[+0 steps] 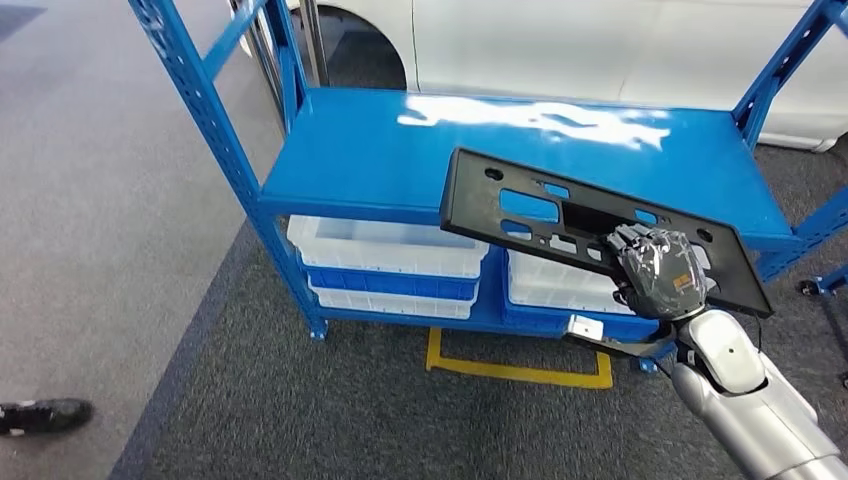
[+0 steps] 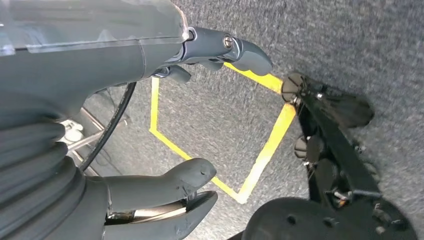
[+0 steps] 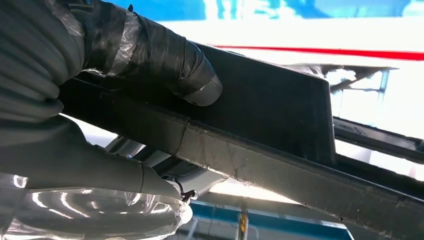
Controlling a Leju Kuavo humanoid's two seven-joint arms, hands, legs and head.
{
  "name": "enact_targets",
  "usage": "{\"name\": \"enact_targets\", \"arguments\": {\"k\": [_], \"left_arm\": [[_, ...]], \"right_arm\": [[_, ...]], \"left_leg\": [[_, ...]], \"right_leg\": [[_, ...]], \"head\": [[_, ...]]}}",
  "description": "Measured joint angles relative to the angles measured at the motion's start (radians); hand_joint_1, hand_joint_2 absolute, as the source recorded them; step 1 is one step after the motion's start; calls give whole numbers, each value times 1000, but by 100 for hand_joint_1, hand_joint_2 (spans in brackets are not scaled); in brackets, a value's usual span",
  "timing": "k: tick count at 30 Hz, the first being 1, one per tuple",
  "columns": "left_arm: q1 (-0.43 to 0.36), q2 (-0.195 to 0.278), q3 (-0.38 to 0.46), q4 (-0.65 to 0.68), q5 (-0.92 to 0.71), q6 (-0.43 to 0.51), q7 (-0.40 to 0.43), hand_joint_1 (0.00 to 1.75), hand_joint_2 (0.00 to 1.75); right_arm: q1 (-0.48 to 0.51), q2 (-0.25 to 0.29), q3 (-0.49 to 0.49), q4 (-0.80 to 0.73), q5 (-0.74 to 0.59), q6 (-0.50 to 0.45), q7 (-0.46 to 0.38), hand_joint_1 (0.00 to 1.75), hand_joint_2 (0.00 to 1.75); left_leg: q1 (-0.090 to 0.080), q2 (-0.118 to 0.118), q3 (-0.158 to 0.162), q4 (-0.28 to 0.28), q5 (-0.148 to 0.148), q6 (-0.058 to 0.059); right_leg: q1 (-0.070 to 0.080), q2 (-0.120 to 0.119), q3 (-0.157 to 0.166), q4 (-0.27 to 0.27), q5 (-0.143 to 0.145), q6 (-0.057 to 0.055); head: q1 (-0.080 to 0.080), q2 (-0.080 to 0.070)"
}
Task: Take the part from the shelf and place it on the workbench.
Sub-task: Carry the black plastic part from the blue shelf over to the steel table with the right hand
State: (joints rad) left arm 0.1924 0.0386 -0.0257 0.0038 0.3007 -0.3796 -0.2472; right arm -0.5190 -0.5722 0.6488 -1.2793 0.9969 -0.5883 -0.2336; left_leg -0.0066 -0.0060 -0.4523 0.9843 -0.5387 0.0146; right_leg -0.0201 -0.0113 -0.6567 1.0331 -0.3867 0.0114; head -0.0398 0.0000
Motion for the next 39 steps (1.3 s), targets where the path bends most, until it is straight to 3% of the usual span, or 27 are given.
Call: {"name": "enact_targets", "arguments": {"k": [2, 4, 6, 7, 8, 9, 10, 11, 13, 14, 16, 17, 19, 21, 22, 23, 24, 25, 26, 27, 29, 30, 32, 34, 37, 38, 39], "left_arm": [[1, 1, -1, 0, -4, -2, -1, 0, 175], [0, 3, -5, 0, -11, -4, 0, 0, 175], [-1, 5, -10, 0, -17, -8, 3, 0, 175], [-2, 6, -13, 0, -19, -11, 5, 0, 175], [-2, 8, -15, 0, -22, -13, 8, 0, 175], [-3, 10, -16, 0, -24, -16, 12, 0, 175], [-3, 12, -17, 0, -27, -17, 16, 0, 175], [-4, 13, -18, 0, -29, -17, 21, 0, 175], [-5, 15, -20, 0, -31, -19, 27, 0, 175], [-5, 17, -21, 0, -32, -21, 29, 0, 175], [-3, 22, -23, 0, -36, -23, 35, 0, 175], [-2, 24, -25, 0, -39, -24, 40, 0, 175], [-1, 33, -30, 0, -51, -30, 54, 0, 175], [-3, 48, -38, 0, -69, -46, 68, 0, 175], [-5, 59, -42, 0, -80, -56, 76, 0, 175], [-7, 70, -45, 0, -89, -67, 84, 0, 175], [-7, 82, -48, 0, -98, -77, 92, 0, 175], [-7, 94, -51, 0, -107, -86, 98, 0, 175], [-8, 104, -55, 0, -114, -93, 102, 0, 175], [-10, 115, -58, 0, -121, -98, 104, 0, 175], [-15, 130, -62, 0, -132, -105, 106, 0, 175], [-16, 135, -63, 0, -137, -107, 106, 0, 175], [-15, 140, -63, 0, -143, -109, 106, 0, 175], [-13, 142, -63, 0, -146, -109, 107, 0, 175], [-11, 142, -63, 0, -150, -109, 107, 0, 175], [-9, 142, -63, 0, -151, -109, 107, 0, 175], [-7, 141, -63, 0, -153, -108, 107, 0, 175]], "right_arm": [[-1, 1, 0, 0, -2, 1, -1, 175, 175], [-2, 2, 0, 0, -8, 8, -4, 175, 175], [-5, 6, 2, 0, -14, 23, -8, 175, 175], [-5, 10, 5, 0, -16, 31, -9, 175, 175], [-6, 14, 8, 0, -17, 38, -10, 175, 175], [-6, 19, 12, 1, -17, 43, -12, 175, 175], [-8, 25, 16, 2, -17, 47, -13, 175, 175], [-12, 30, 20, 4, -17, 51, -14, 175, 175], [-21, 43, 24, 8, -17, 53, -17, 175, 175], [-24, 47, 27, 10, -18, 53, -19, 175, 175], [-28, 57, 31, 15, -22, 54, -21, 175, 175], [-31, 64, 34, 19, -24, 56, -24, 175, 175], [-38, 87, 40, 30, -28, 65, -30, 175, 175], [-47, 120, 53, 48, -30, 76, -36, 175, 175], [-50, 139, 63, 60, -30, 81, -38, 175, 175], [-53, 159, 75, 74, -31, 85, -40, 175, 175], [-56, 179, 89, 88, -32, 88, -43, 175, 175], [-59, 201, 104, 104, -34, 88, -46, 175, 175], [-62, 221, 118, 118, -36, 87, -49, 175, 175], [-64, 239, 130, 129, -38, 86, -51, 175, 175], [-73, 266, 151, 146, -44, 87, -53, 175, 175], [-79, 276, 161, 153, -48, 88, -52, 175, 175], [-92, 291, 177, 164, -54, 90, -49, 175, 175], [-101, 299, 186, 172, -58, 91, -48, 175, 175], [-104, 302, 195, 185, -63, 92, -48, 175, 175], [-104, 303, 197, 189, -65, 93, -48, 175, 175], [-104, 304, 199, 192, -68, 95, -48, 175, 175]], "left_leg": [[3, 5, -17, -9, 26, 15], [7, 10, -43, -17, 57, 31], [5, 12, -77, -15, 83, 37], [3, 13, -95, -12, 95, 36], [2, 14, -113, -6, 105, 35], [2, 14, -132, 1, 114, 34], [2, 14, -150, 9, 122, 31], [0, 14, -166, 19, 128, 28], [-2, 14, -188, 36, 141, 20], [-3, 14, -194, 39, 149, 14], [-1, 12, -200, 39, 162, 1], [1, 11, -207, 47, 150, -6], [6, 8, -232, 107, 72, -21], [10, 7, -263, 225, -23, -34], [13, 7, -270, 281, -42, -39], [14, 7, -265, 314, -35, -43], [15, 7, -247, 317, -7, -44], [16, 10, -212, 288, 27, -45], [17, 19, -163, 230, 48, -43], [14, 30, -106, 151, 48, -41], [7, 46, -31, 32, 18, -28], [4, 43, -20, 5, 10, -19], [6, 30, -27, -4, 23, 0], [9, 19, -37, -8, 41, 18], [6, -3, -62, -1, 59, 28], [6, -12, -69, 3, 61, 28], [6, -22, -75, 8, 63, 27]], "right_leg": [[-2, 3, -9, 2, -8, 11], [-2, 8, -32, 62, -93, 16], [-3, 9, -54, 184, -190, 19], [-3, 9, -56, 239, -205, 21], [-3, 9, -48, 270, -193, 22], [-3, 9, -24, 268, -165, 21], [-3, 9, 17, 230, -136, 19], [-1, 9, 71, 165, -127, 16], [4, 8, 165, 27, -153, 7], [8, 7, 187, -11, -169, 3], [9, 4, 182, -25, -162, -9], [8, 3, 173, -26, -151, -18], [2, -1, 146, -29, -124, -34], [3, -1, 114, -28, -99, -40], [4, -1, 97, -26, -87, -40], [4, 0, 80, -24, -76, -40], [4, 0, 63, -20, -67, -38], [4, -2, 47, -15, -59, -37], [5, -4, 33, -10, -53, -34], [6, -7, 22, -4, -46, -31], [8, -19, 15, 1, -35, -21], [7, -26, 15, 0, -29, -14], [6, -32, 12, 3, -30, -2], [5, -17, -12, 61, -79, 5], [5, 4, -79, 249, -184, 8], [6, 5, -86, 281, -191, 7], [6, 7, -73, 272, -179, 6]], "head": [[0, 0], [1, 0], [2, 0], [2, 0], [2, 0], [2, 0], [2, 0], [2, 0], [2, 0], [1, 0], [2, 0], [2, 0], [1, 0], [1, 0], [1, 0], [1, 0], [1, 0], [1, 0], [1, 0], [1, 0], [1, 0], [1, 0], [1, 0], [1, 0], [1, 0], [1, 0], [1, 0]]}}
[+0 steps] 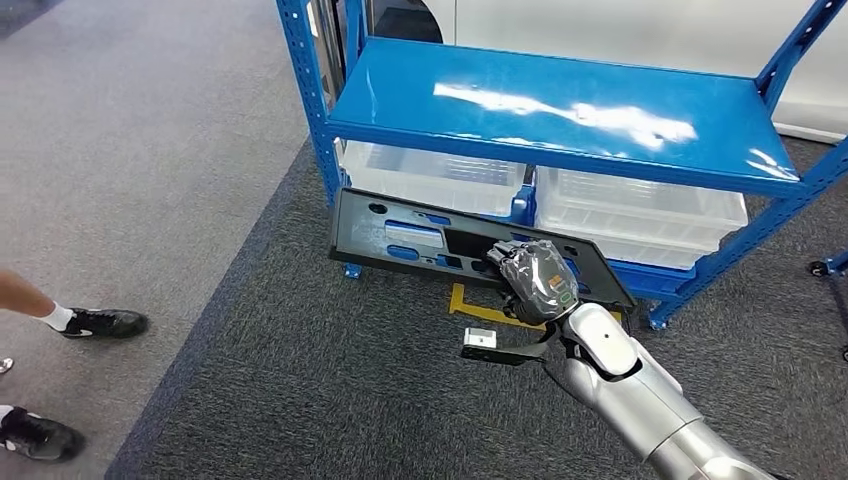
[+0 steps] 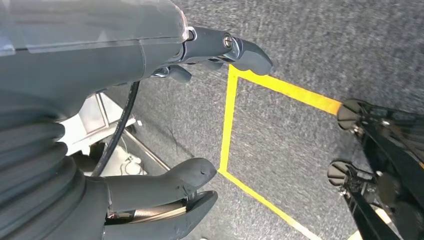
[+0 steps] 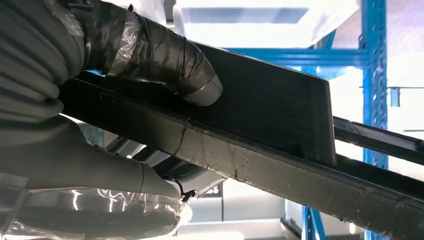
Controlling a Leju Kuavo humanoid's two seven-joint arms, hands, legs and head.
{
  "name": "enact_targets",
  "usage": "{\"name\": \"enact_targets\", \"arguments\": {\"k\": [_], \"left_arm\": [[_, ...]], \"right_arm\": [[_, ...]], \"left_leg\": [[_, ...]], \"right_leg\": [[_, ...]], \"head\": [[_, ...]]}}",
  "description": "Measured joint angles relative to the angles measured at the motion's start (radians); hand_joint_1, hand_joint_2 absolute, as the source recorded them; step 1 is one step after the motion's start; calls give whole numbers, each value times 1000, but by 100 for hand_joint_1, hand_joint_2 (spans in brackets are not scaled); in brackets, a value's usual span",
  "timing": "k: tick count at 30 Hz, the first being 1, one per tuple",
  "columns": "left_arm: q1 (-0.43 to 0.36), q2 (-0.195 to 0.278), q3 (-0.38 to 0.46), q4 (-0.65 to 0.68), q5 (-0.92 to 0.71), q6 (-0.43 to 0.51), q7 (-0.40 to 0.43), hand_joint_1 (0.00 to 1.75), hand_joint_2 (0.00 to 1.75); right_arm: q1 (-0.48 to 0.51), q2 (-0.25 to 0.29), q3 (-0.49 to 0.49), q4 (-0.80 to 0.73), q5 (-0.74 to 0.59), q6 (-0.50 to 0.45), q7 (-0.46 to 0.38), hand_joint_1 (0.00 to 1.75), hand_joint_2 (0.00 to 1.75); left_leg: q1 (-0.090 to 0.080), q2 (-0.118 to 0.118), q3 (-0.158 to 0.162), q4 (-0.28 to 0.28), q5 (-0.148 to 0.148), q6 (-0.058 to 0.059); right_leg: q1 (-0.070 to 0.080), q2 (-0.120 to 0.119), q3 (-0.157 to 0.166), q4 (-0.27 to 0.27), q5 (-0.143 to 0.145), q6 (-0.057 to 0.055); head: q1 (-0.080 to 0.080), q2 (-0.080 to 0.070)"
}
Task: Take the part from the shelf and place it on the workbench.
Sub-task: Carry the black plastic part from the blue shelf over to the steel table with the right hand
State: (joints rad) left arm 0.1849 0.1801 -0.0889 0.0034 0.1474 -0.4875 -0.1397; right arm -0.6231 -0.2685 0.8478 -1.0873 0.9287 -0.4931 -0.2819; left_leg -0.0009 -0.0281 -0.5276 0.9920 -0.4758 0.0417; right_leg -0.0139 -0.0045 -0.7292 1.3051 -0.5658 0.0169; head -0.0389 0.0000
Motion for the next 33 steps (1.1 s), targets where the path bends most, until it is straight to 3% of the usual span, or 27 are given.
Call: {"name": "enact_targets", "arguments": {"k": [1, 3, 5, 6, 7, 9, 10, 13, 14, 15, 16, 17, 19, 21, 24, 25, 26, 28, 30, 31, 33], "left_arm": [[1, 0, 0, 0, -3, 0, 0, 0, 175], [1, -1, 0, 0, -9, 1, 0, 0, 175], [0, -1, 2, 0, -14, 1, 0, 0, 175], [1, -2, 3, 0, -17, 1, 0, 0, 175], [2, -2, 5, 0, -20, 1, 0, 0, 175], [6, -2, 9, 0, -29, 0, 0, 0, 175], [7, 0, 12, 0, -34, -1, 0, 0, 175], [4, 4, 20, 0, -57, -12, -3, 0, 175], [3, 7, 21, 0, -66, -19, -7, 0, 175], [4, 12, 22, 0, -76, -26, -10, 0, 175], [4, 18, 22, 0, -85, -33, -13, 0, 175], [5, 25, 22, 0, -93, -38, -16, 0, 175], [4, 39, 22, 0, -110, -46, -19, 0, 175], [2, 51, 22, 0, -127, -54, -22, 0, 175], [5, 68, 22, 0, -163, -69, -28, 0, 175], [6, 73, 23, 0, -173, -72, -30, 0, 175], [6, 78, 23, 0, -180, -73, -30, 0, 175], [2, 83, 24, 0, -187, -73, -31, 0, 175], [1, 84, 24, 0, -190, -72, -31, 0, 175], [2, 84, 25, 0, -192, -71, -31, 0, 175], [6, 84, 25, 0, -194, -70, -31, 0, 175]], "right_arm": [[-1, 1, 2, 3, -2, 3, 0, 175, 175], [-7, 3, 5, 8, -6, 7, 0, 175, 175], [-14, 4, 7, 12, -9, 10, -1, 175, 175], [-16, 5, 8, 13, -10, 11, -1, 175, 175], [-18, 7, 9, 14, -12, 12, -2, 175, 175], [-21, 10, 10, 15, -16, 17, -1, 175, 175], [-23, 11, 10, 15, -18, 20, -1, 175, 175], [-28, 18, 11, 16, -22, 28, -2, 175, 175], [-28, 24, 12, 16, -22, 30, -4, 175, 175], [-28, 31, 14, 16, -22, 33, -5, 175, 175], [-27, 40, 17, 15, -23, 36, -5, 175, 175], [-28, 49, 21, 14, -23, 40, -4, 175, 175], [-29, 64, 26, 9, -23, 47, -3, 175, 175], [-31, 80, 32, 7, -23, 52, -1, 175, 175], [-34, 118, 55, 5, -23, 56, 5, 175, 175], [-34, 129, 65, 3, -23, 56, 7, 175, 175], [-34, 137, 74, 1, -23, 56, 9, 175, 175], [-32, 145, 90, -2, -23, 56, 10, 175, 175], [-28, 147, 103, -3, -23, 56, 10, 175, 175], [-25, 148, 108, -2, -23, 56, 10, 175, 175], [-25, 148, 116, -2, -24, 56, 10, 175, 175]], "left_leg": [[0, -10, -4, 5, 0, -1], [-2, -27, -12, 16, -1, -4], [0, -43, -28, 27, 1, -13], [2, -52, -36, 29, 4, -19], [4, -62, -41, 29, 7, -26], [3, -49, -52, 47, -6, -37], [2, -32, -67, 79, -27, -43], [11, 14, -151, 255, -108, -60], [15, 19, -167, 288, -112, -65], [19, 22, -166, 286, -98, -69], [21, 27, -146, 245, -68, -71], [22, 40, -111, 175, -31, -71], [14, 76, -52, 53, 12, -66], [7, 90, -38, 14, 17, -58], [8, 65, -42, 10, 27, -43], [11, 57, -42, 5, 32, -35], [13, 48, -43, 1, 37, -27], [14, 29, -47, -3, 44, -17], [12, 5, -52, 0, 46, -14], [11, -9, -54, 3, 46, -13], [11, -37, -57, 13, 45, -16]], "right_leg": [[0, 5, 31, -47, 27, -4], [1, 39, 106, -178, 80, -15], [2, 65, 139, -250, 91, -22], [4, 64, 140, -257, 88, -24], [3, 54, 140, -263, 89, -26], [-2, 32, 145, -276, 94, -36], [-5, 20, 147, -282, 97, -41], [-6, -14, 147, -284, 99, -46], [-6, -25, 147, -283, 98, -46], [-6, -36, 146, -282, 97, -46], [-6, -46, 147, -281, 96, -45], [-6, -55, 148, -280, 95, -43], [-2, -72, 151, -279, 92, -37], [2, -84, 152, -279, 92, -30], [2, -98, 153, -279, 91, -19], [1, -86, 149, -267, 79, -16], [0, -65, 138, -237, 55, -14], [-1, -18, 91, -122, -16, -15], [-1, -2, 45, -11, -59, -15], [0, 1, 42, -1, -52, -16], [-1, 13, 91, -93, 10, -21]], "head": [[0, 0], [0, 0], [0, 0], [0, 0], [0, 0], [-1, 0], [-2, 0], [-3, 0], [-4, 0], [-4, 0], [-4, 0], [-4, 0], [-4, 0], [-3, 0], [-3, 0], [-3, 0], [-3, 0], [-3, 0], [-3, 0], [-3, 0], [-3, 0]]}}
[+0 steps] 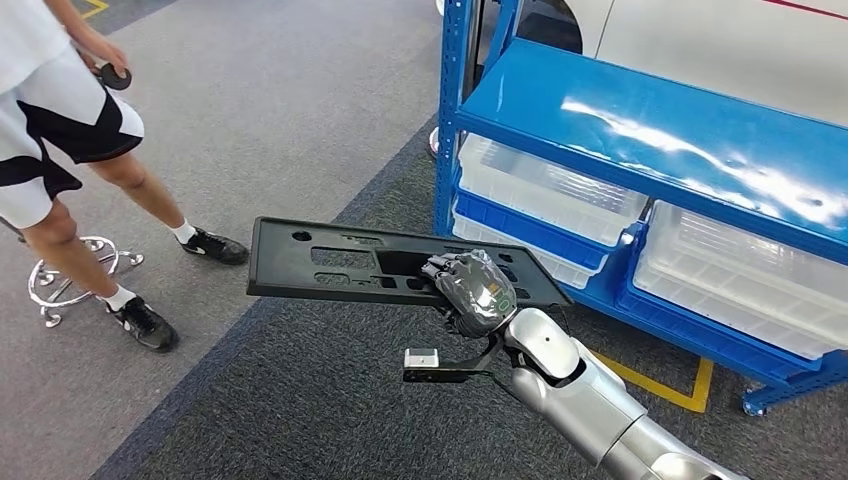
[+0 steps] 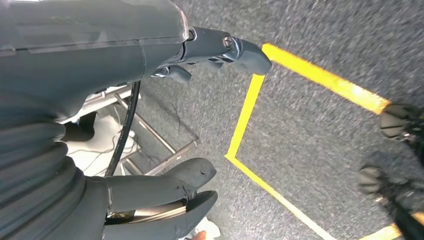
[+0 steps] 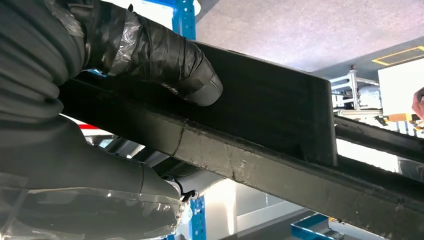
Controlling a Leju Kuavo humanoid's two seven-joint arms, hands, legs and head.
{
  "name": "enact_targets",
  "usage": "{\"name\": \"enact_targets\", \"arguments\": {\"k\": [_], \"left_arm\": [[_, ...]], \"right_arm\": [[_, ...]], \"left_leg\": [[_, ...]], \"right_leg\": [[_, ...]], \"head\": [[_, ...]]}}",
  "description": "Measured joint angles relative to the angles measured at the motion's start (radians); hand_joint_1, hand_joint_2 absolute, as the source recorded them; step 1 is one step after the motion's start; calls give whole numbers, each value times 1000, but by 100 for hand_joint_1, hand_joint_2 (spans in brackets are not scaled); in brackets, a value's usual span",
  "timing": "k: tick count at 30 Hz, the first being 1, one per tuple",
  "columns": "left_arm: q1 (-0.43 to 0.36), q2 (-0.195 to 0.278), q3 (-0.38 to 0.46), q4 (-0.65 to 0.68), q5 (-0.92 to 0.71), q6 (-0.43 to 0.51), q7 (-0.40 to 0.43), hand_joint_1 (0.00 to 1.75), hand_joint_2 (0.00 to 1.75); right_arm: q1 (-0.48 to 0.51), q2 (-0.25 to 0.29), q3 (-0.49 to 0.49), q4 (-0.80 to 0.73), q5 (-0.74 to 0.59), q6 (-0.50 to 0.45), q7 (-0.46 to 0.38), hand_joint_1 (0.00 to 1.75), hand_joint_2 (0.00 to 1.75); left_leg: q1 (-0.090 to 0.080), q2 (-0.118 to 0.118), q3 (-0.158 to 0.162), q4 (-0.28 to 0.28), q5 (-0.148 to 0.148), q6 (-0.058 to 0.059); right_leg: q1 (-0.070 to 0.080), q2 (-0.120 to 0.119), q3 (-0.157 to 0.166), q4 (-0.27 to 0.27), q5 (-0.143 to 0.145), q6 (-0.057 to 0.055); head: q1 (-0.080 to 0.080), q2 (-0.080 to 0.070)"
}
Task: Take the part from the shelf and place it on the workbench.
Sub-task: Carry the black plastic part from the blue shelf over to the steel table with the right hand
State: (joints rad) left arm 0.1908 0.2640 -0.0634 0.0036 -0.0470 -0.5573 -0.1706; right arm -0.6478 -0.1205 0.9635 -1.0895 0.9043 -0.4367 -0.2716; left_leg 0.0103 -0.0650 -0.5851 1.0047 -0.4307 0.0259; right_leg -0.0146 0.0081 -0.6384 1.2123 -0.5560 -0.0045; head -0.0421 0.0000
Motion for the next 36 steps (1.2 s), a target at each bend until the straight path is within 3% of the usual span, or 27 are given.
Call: {"name": "enact_targets", "arguments": {"k": [2, 3, 4, 6, 8, 10, 12, 13, 14, 16, 18, 19, 21, 23, 24, 26, 27, 28, 29, 30, 32, 34, 36], "left_arm": [[0, 0, 1, 0, -3, 1, 0, 0, 175], [0, 0, 2, 0, -5, 2, 0, 0, 175], [1, 0, 4, 0, -9, 2, 0, 0, 175], [6, 0, 11, 0, -23, 1, -1, 0, 175], [12, 0, 20, 0, -38, -1, -3, 0, 175], [12, 2, 30, 0, -50, -1, -4, 0, 175], [10, 3, 41, 0, -59, 0, -4, 0, 175], [10, 2, 46, 0, -63, 0, -4, 0, 175], [11, 3, 51, 0, -68, 0, -4, 0, 175], [13, 4, 61, 0, -78, -1, -7, 0, 175], [13, 5, 70, 0, -86, -2, -8, 0, 175], [13, 5, 74, 0, -87, -2, -9, 0, 175], [17, 5, 78, 0, -90, -3, -8, 0, 175], [21, 5, 84, 0, -98, -1, -7, 0, 175], [21, 4, 88, 0, -103, -1, -7, 0, 175], [18, 4, 97, 0, -113, 0, -7, 0, 175], [17, 4, 101, 0, -116, 0, -7, 0, 175], [16, 3, 105, 0, -118, 0, -6, 0, 175], [16, 3, 107, 0, -119, 1, -6, 0, 175], [17, 3, 110, 0, -120, 1, -5, 0, 175], [16, 2, 115, 0, -120, 1, -5, 0, 175], [15, 1, 120, 0, -124, 1, -5, 0, 175], [19, 0, 126, 0, -133, 0, -5, 0, 175]], "right_arm": [[-2, 1, 4, 0, -1, 0, 0, 175, 175], [-3, 2, 6, -1, -2, 1, 0, 175, 175], [-4, 2, 9, -1, -2, 3, -1, 175, 175], [-4, 5, 14, -2, -5, 5, -1, 175, 175], [-5, 8, 17, -5, -7, 7, -1, 175, 175], [-4, 10, 18, -7, -10, 8, -1, 175, 175], [-2, 10, 20, -8, -10, 11, -1, 175, 175], [-1, 10, 22, -8, -10, 12, -1, 175, 175], [0, 11, 24, -8, -10, 12, 0, 175, 175], [0, 12, 26, -9, -10, 12, 0, 175, 175], [-2, 12, 27, -10, -10, 12, 0, 175, 175], [-3, 13, 27, -10, -10, 12, 0, 175, 175], [-4, 15, 28, -11, -10, 13, 0, 175, 175], [-6, 16, 28, -14, -11, 16, 0, 175, 175], [-7, 17, 29, -15, -11, 17, 0, 175, 175], [-6, 16, 30, -15, -11, 19, 0, 175, 175], [-4, 15, 31, -15, -11, 21, 0, 175, 175], [-2, 15, 32, -15, -11, 22, 0, 175, 175], [0, 14, 34, -15, -11, 23, 1, 175, 175], [0, 14, 34, -15, -11, 23, 1, 175, 175], [-2, 14, 34, -15, -11, 22, 0, 175, 175], [-4, 14, 35, -15, -11, 23, 0, 175, 175], [-7, 16, 35, -15, -12, 24, 0, 175, 175]], "left_leg": [[-2, -23, -8, 13, -3, -7], [-1, -34, -14, 18, -3, -13], [0, -43, -20, 20, -1, -19], [7, -57, -28, 20, 3, -33], [6, -20, -42, 49, -18, -44], [5, 37, -86, 150, -76, -55], [11, 56, -138, 266, -124, -64], [13, 59, -145, 286, -124, -67], [15, 62, -132, 266, -106, -68], [14, 90, -62, 136, -47, -67], [6, 119, -8, 30, -16, -55], [2, 123, -3, 14, -15, -47], [-1, 101, -8, 11, -11, -31], [3, 80, -7, 3, -4, -16], [4, 71, -7, -1, 0, -9], [3, 50, -9, -1, 3, -1], [2, 37, -11, 0, 3, 0], [0, 23, -12, 2, 4, 1], [-2, 9, -13, 5, 3, 1], [-3, -6, -13, 8, 3, 0], [-4, -33, -17, 16, 2, -3], [-2, -57, -27, 21, 3, -12], [3, -80, -36, 19, 9, -25]], "right_leg": [[-2, 38, 59, -121, 46, -5], [-1, 52, 73, -154, 54, -5], [0, 57, 75, -164, 52, -6], [1, 37, 75, -170, 58, -12], [-2, 14, 78, -180, 65, -24], [-2, -11, 80, -186, 68, -30], [0, -38, 79, -186, 67, -31], [0, -51, 79, -186, 67, -31], [0, -64, 79, -186, 65, -30], [1, -88, 83, -185, 62, -25], [6, -107, 86, -185, 58, -17], [9, -116, 87, -185, 57, -12], [11, -131, 90, -188, 56, -1], [7, -102, 84, -165, 34, 9], [5, -73, 69, -127, 7, 11], [3, -22, 10, 4, -60, 10], [4, -14, -19, 63, -81, 9], [5, -11, -36, 95, -83, 7], [6, -9, -34, 88, -65, 5], [7, -3, -14, 40, -29, 1], [7, 37, 45, -93, 37, -10], [8, 69, 74, -164, 58, -15], [10, 56, 76, -174, 59, -17]], "head": [[0, 0], [0, 0], [0, 0], [0, 0], [0, 0], [-1, 0], [-1, 0], [-1, 0], [-1, 0], [-1, 0], [0, 0], [0, 0], [0, 0], [0, 0], [1, 0], [1, 0], [1, 0], [1, 0], [1, 0], [1, 0], [1, 0], [1, 0], [1, 0]]}}
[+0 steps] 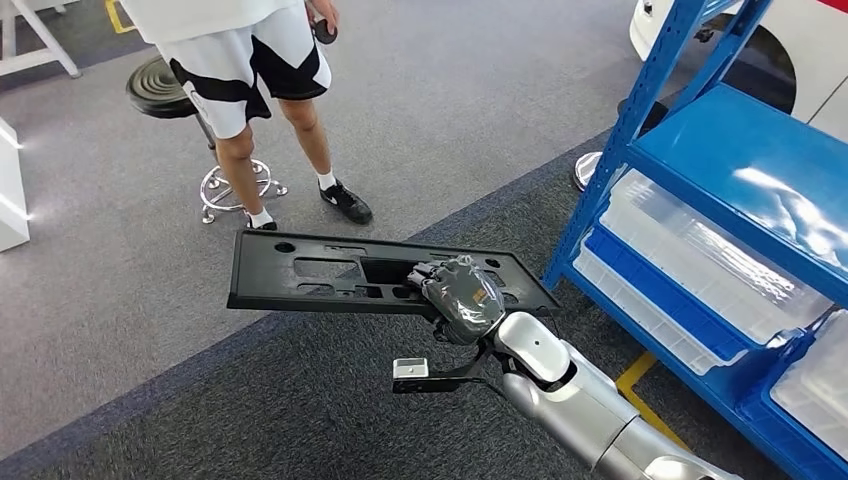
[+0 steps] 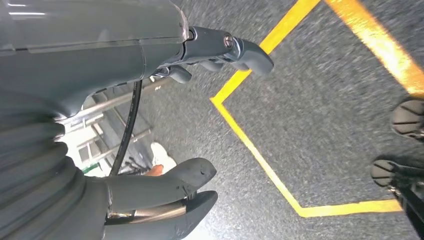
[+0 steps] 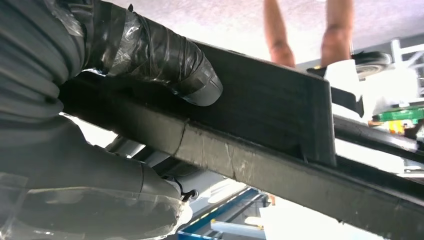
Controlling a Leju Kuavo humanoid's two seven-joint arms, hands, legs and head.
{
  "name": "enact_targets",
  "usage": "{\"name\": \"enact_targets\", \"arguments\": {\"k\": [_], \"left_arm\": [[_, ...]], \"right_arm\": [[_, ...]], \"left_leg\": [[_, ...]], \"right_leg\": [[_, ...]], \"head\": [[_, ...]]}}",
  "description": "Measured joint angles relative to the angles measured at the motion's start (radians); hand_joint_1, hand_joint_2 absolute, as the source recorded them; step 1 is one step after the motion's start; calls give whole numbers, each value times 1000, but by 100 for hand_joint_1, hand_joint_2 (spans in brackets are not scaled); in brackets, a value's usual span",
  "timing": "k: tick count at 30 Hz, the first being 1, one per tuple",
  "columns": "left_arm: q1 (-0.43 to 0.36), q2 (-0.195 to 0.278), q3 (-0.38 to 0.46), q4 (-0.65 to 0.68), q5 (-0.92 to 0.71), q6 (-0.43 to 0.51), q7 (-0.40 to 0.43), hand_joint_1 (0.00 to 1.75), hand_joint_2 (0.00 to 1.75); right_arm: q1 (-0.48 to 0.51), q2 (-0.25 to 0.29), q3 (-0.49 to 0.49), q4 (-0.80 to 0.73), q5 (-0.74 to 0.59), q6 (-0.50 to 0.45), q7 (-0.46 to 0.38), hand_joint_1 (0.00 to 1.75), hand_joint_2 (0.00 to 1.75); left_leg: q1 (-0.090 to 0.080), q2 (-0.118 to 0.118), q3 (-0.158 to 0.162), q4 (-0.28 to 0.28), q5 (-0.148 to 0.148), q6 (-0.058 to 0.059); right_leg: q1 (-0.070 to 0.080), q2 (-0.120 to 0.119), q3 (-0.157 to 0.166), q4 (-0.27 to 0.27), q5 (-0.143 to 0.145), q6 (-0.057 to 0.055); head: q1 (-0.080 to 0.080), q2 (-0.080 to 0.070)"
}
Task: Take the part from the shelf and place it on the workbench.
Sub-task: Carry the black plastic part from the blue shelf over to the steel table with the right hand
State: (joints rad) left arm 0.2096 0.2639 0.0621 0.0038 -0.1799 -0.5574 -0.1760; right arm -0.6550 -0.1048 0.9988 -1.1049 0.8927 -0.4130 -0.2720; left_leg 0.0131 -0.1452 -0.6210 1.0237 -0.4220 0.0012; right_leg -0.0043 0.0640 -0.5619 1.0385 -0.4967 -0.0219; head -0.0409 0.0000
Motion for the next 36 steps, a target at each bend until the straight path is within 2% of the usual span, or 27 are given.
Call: {"name": "enact_targets", "arguments": {"k": [1, 2, 3, 4, 5, 7, 8, 9, 10, 12, 13, 14, 16, 18, 20, 21, 22, 23, 24, 25, 27, 29, 31, 32, 33, 35, 36], "left_arm": [[3, -1, 2, 0, -5, -1, -1, 0, 175], [5, -1, 5, 0, -11, -1, -2, 0, 175], [6, 0, 7, 0, -17, -2, -3, 0, 175], [4, 1, 12, 0, -23, -2, -4, 0, 175], [1, 1, 17, 0, -29, -3, -5, 0, 175], [-3, 0, 28, 0, -40, -4, -6, 0, 175], [-2, 0, 32, 0, -45, -5, -8, 0, 175], [-1, 0, 38, 0, -49, -6, -9, 0, 175], [1, 0, 43, 0, -54, -6, -10, 0, 175], [1, 1, 55, 0, -63, -6, -12, 0, 175], [1, 1, 60, 0, -67, -6, -13, 0, 175], [2, 1, 65, 0, -69, -7, -14, 0, 175], [7, 2, 74, 0, -74, -8, -15, 0, 175], [12, 2, 82, 0, -81, -8, -15, 0, 175], [10, 3, 91, 0, -92, -8, -15, 0, 175], [8, 3, 97, 0, -97, -8, -15, 0, 175], [7, 3, 102, 0, -103, -8, -15, 0, 175], [7, 2, 106, 0, -108, -8, -15, 0, 175], [7, 2, 111, 0, -114, -8, -15, 0, 175], [8, 2, 117, 0, -119, -8, -15, 0, 175], [8, 2, 125, 0, -127, -7, -15, 0, 175], [7, 2, 133, 0, -134, -6, -15, 0, 175], [11, 2, 143, 0, -143, -6, -15, 0, 175], [14, 1, 147, 0, -148, -7, -16, 0, 175], [15, 0, 150, 0, -153, -8, -17, 0, 175], [13, 0, 154, 0, -160, -9, -20, 0, 175], [11, 0, 156, 0, -162, -10, -21, 0, 175]], "right_arm": [[-2, 1, 0, -1, 0, 1, 0, 175, 175], [-4, 3, 0, -2, 0, 2, 0, 175, 175], [-5, 5, 0, -4, 0, 3, 0, 175, 175], [-6, 6, 1, -6, 0, 6, 0, 175, 175], [-6, 6, 1, -7, 0, 8, 0, 175, 175], [-5, 6, 3, -8, 0, 14, 2, 175, 175], [-4, 6, 4, -8, 0, 15, 2, 175, 175], [-4, 6, 6, -9, 0, 16, 3, 175, 175], [-4, 6, 6, -10, 0, 17, 3, 175, 175], [-6, 6, 6, -13, 0, 17, 4, 175, 175], [-8, 5, 7, -15, 0, 18, 5, 175, 175], [-9, 5, 7, -16, 0, 19, 6, 175, 175], [-9, 5, 7, -20, 0, 21, 7, 175, 175], [-11, 5, 7, -24, 0, 25, 7, 175, 175], [-10, 4, 8, -26, 0, 29, 7, 175, 175], [-8, 3, 8, -27, 0, 31, 8, 175, 175], [-5, 2, 9, -27, 0, 34, 8, 175, 175], [-2, 0, 11, -27, 0, 35, 8, 175, 175], [-1, -1, 12, -27, 0, 35, 9, 175, 175], [-2, -2, 13, -27, 0, 35, 9, 175, 175], [-5, -2, 14, -27, 0, 35, 9, 175, 175], [-7, -2, 15, -27, 0, 36, 9, 175, 175], [-9, -2, 16, -28, 0, 36, 10, 175, 175], [-10, -1, 16, -28, 1, 35, 10, 175, 175], [-11, 0, 16, -30, 1, 35, 10, 175, 175], [-11, 1, 16, -33, 1, 35, 11, 175, 175], [-10, 0, 16, -34, 1, 35, 11, 175, 175]], "left_leg": [[1, 4, -2, 2, 0, -6], [0, 25, -9, 15, -9, -11], [-1, 56, -22, 45, -28, -17], [0, 94, -44, 95, -56, -23], [2, 120, -74, 156, -88, -29], [10, 137, -120, 254, -122, -40], [14, 140, -120, 257, -114, -43], [17, 146, -99, 220, -88, -46], [18, 159, -62, 153, -56, -47], [12, 192, 2, 34, -17, -40], [8, 200, 15, 6, -12, -33], [3, 196, 16, 1, -15, -25], [4, 173, 15, -5, -12, -9], [6, 152, 20, -14, -8, 6], [5, 132, 22, -18, -6, 16], [3, 120, 21, -17, -6, 19], [2, 106, 21, -16, -7, 21], [1, 92, 21, -14, -8, 22], [1, 76, 21, -11, -9, 21], [0, 61, 21, -6, -11, 20], [0, 33, 17, 4, -16, 14], [4, 9, 8, 9, -16, 3], [10, -12, 1, 6, -13, -10], [10, 0, -3, 11, -16, -15], [8, 27, -12, 31, -28, -20], [6, 101, -57, 127, -79, -28], [7, 122, -90, 192, -108, -32]], "right_leg": [[0, -12, 3, -6, 3, -4], [-3, -26, 7, -14, 7, -9], [-5, -40, 11, -21, 10, -13], [-5, -55, 14, -24, 11, -16], [-4, -70, 15, -24, 10, -18], [-3, -101, 15, -22, 6, -18], [-3, -115, 16, -20, 3, -17], [-4, -129, 17, -18, -1, -14], [-5, -142, 19, -16, -6, -11], [-2, -164, 25, -13, -14, -1], [0, -173, 28, -13, -17, 4], [2, -182, 30, -15, -18, 9], [1, -193, 37, -18, -24, 20], [-4, -156, 27, 19, -55, 28], [-7, -95, -27, 136, -117, 28], [-7, -78, -62, 202, -143, 27], [-6, -70, -90, 250, -153, 26], [-6, -66, -103, 265, -143, 24], [-6, -63, -99, 241, -114, 22], [-7, -55, -80, 185, -71, 19], [-9, -11, -34, 66, -10, 14], [-9, 18, -15, 16, 1, 13], [-6, -2, -10, 6, 3, 8], [-7, -16, -5, -1, 5, 3], [-8, -31, 0, -9, 8, -3], [-7, -61, 9, -18, 8, -11], [-5, -77, 10, -18, 7, -13]], "head": [[0, 0], [-1, 0], [-1, 0], [-2, 0], [-3, 0], [-3, 0], [-3, 0], [-3, 0], [-3, 0], [-2, 0], [-2, 0], [-2, 0], [-2, 0], [-2, 0], [-2, 0], [-2, 0], [-2, 0], [-1, 0], [-1, 0], [-2, 0], [-2, 0], [-2, 0], [-2, 0], [-2, 0], [-2, 0], [-2, 0], [-3, 0]]}}
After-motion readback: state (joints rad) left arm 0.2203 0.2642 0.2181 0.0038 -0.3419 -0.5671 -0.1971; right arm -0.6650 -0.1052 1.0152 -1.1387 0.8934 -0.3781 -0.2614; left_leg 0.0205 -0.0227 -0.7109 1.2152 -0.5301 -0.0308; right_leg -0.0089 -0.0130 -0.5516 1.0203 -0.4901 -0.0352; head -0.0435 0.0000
